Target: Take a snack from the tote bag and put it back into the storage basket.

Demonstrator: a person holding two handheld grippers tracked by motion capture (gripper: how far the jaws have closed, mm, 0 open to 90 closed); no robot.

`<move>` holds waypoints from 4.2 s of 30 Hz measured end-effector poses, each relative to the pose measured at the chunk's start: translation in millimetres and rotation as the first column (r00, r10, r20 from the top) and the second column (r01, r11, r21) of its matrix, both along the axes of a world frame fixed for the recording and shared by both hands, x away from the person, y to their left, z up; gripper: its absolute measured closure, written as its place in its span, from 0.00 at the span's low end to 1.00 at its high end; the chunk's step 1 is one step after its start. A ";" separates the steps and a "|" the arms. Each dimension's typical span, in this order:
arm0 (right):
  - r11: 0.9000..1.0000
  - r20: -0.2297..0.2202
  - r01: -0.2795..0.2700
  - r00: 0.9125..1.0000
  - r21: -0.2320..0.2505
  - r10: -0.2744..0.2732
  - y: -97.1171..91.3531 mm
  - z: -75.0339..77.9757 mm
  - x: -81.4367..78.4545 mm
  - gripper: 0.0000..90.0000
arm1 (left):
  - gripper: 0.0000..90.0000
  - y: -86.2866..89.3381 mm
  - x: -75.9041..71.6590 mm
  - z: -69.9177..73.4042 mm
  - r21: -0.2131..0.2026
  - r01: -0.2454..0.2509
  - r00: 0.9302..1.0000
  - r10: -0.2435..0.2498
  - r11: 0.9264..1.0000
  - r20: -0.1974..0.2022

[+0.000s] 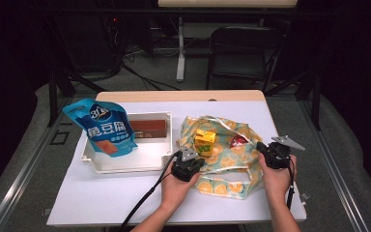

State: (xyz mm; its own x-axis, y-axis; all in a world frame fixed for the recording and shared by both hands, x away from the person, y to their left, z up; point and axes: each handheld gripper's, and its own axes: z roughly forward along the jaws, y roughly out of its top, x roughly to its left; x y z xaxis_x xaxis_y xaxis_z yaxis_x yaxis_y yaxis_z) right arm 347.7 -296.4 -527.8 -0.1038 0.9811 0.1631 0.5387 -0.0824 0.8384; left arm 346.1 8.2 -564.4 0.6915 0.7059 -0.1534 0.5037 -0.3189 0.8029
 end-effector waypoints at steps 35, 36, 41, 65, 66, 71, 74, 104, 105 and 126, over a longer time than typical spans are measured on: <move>0.998 0.162 -0.044 0.985 -0.040 0.050 1.8 19.6 -12.0 0.65 | 1.00 2.0 -1.2 -2.6 0.069 0.043 0.997 -0.038 0.997 -0.073; 0.997 0.162 -0.074 0.984 -0.027 0.077 6.1 20.5 -13.5 0.61 | 1.00 2.2 -1.2 -2.5 0.073 0.045 0.997 -0.040 0.996 -0.071; 0.990 0.083 -0.136 0.988 0.040 0.132 20.1 6.5 -9.9 0.49 | 1.00 2.5 -1.5 -2.6 0.064 0.044 0.996 -0.039 0.997 -0.076; 0.993 -0.184 -0.099 0.979 -0.060 0.086 7.8 -32.7 -3.1 1.00 | 1.00 3.0 -0.8 -3.0 0.059 0.044 0.996 -0.039 0.997 -0.077; 0.992 -0.182 -0.088 0.981 -0.091 0.070 8.4 -32.4 -3.5 1.00 | 1.00 3.0 -0.8 -2.9 0.059 0.044 0.996 -0.039 0.997 -0.077; 0.997 -0.127 -0.062 0.990 -0.039 0.056 1.6 -24.5 -13.9 0.91 | 1.00 3.1 -0.7 -3.1 0.056 0.043 0.996 -0.038 0.998 -0.080; 0.993 0.007 -0.113 0.994 -0.016 0.113 7.0 -2.1 -28.7 0.88 | 1.00 3.1 -0.6 -3.0 0.058 0.041 0.996 -0.036 0.997 -0.079; 0.991 -0.023 -0.128 0.991 0.022 0.129 13.1 -20.5 -12.6 0.86 | 1.00 3.1 -0.5 -3.1 0.053 0.044 0.996 -0.039 0.998 -0.083; 0.991 0.017 -0.131 0.991 0.024 0.131 13.4 -13.4 -13.9 0.86 | 1.00 3.1 -0.5 -3.1 0.054 0.044 0.996 -0.039 0.998 -0.083; 0.994 -0.208 -0.058 0.975 0.088 0.076 -17.1 -34.2 67.1 1.00 | 1.00 3.0 -0.6 -3.2 0.054 0.043 0.996 -0.038 0.998 -0.082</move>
State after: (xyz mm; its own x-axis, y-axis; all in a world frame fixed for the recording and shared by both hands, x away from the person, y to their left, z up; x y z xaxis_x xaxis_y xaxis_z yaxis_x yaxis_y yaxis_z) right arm 414.8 -313.5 -561.9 -0.1237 0.9557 0.2669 0.7089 -0.1031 0.6977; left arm 345.5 11.2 -567.6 0.7069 0.6864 -0.1708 0.5516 -0.3838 0.7405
